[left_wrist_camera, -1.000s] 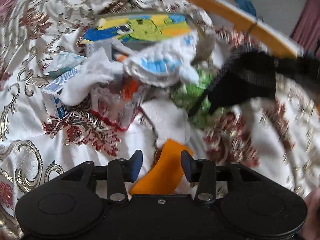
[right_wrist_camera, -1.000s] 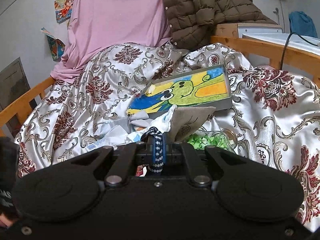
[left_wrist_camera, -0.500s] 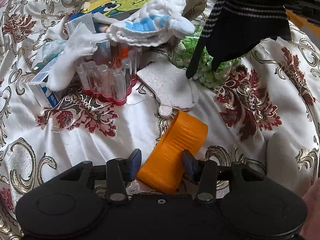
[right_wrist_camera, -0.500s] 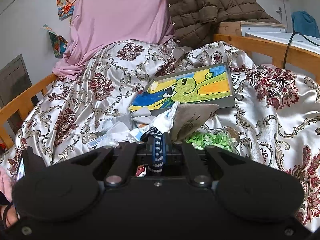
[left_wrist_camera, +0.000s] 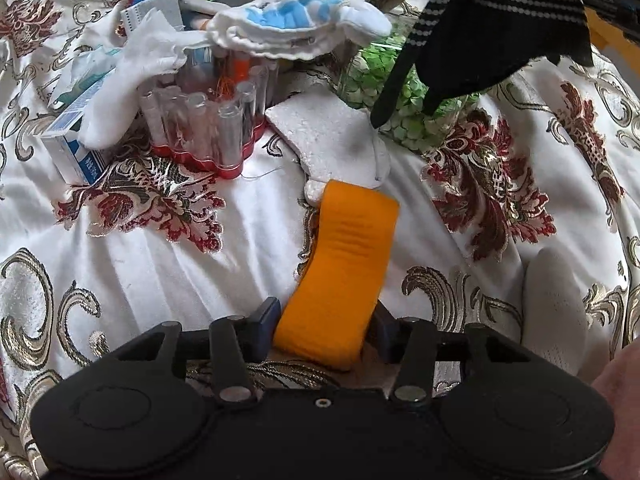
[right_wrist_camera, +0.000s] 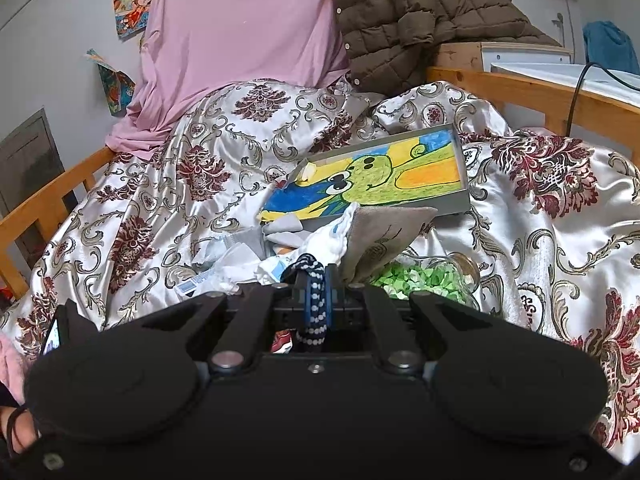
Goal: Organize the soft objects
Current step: 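Carry the orange clip and striped sock toward the painted picture tray with both tools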
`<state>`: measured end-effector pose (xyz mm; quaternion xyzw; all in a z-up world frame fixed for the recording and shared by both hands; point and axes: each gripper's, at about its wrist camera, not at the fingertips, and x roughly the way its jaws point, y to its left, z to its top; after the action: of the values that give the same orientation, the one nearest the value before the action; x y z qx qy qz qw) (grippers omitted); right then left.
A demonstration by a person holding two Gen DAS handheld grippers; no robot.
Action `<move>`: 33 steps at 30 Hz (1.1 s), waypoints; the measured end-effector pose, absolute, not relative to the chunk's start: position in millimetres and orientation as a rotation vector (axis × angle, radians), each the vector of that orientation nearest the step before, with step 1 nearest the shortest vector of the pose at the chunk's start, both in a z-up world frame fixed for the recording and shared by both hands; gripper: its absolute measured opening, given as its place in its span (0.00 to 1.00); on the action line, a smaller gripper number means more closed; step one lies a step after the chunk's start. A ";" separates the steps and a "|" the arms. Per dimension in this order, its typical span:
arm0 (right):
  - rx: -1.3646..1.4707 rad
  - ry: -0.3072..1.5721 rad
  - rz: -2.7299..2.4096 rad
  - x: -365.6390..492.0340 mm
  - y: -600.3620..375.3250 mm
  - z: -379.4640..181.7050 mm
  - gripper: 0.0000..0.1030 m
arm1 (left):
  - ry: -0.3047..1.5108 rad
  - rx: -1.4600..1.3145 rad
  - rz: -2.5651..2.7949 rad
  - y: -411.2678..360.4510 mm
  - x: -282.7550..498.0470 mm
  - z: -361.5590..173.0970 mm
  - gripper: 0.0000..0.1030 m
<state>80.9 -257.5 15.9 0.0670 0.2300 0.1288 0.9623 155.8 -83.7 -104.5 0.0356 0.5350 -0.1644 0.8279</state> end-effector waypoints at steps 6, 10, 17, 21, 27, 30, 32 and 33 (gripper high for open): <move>0.134 0.473 0.260 82.2 -258.5 14.9 0.02 | 1.109 0.117 -0.351 -89.6 148.9 -102.5 0.42; 0.135 0.469 0.261 82.2 -259.0 15.0 0.02 | 1.087 0.075 -0.337 -84.2 145.8 -93.9 0.40; 0.145 0.441 0.260 79.5 -261.1 17.7 0.02 | 0.989 0.074 -0.281 -76.9 129.6 -70.0 0.39; 0.146 0.438 0.259 79.1 -261.1 17.9 0.02 | 0.968 0.031 -0.275 -68.1 122.5 -60.4 0.39; 0.159 0.408 0.260 75.1 -261.7 21.3 0.02 | 0.869 -0.007 -0.265 -62.6 114.2 -36.6 0.39; 0.166 0.386 0.266 73.0 -263.5 22.2 0.02 | 0.805 -0.025 -0.254 -62.0 120.0 -23.0 0.39; 0.175 0.366 0.271 72.1 -264.9 22.8 0.02 | 0.761 -0.034 -0.244 -59.7 126.3 -13.7 0.39; 0.179 0.353 0.273 71.5 -265.3 23.5 0.02 | 0.738 -0.037 -0.239 -58.0 129.6 -9.0 0.39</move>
<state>71.5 -265.3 23.5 0.0885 0.1750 0.1354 0.9712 129.6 -58.0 -9.0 -0.0182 0.3596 -0.1163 0.9256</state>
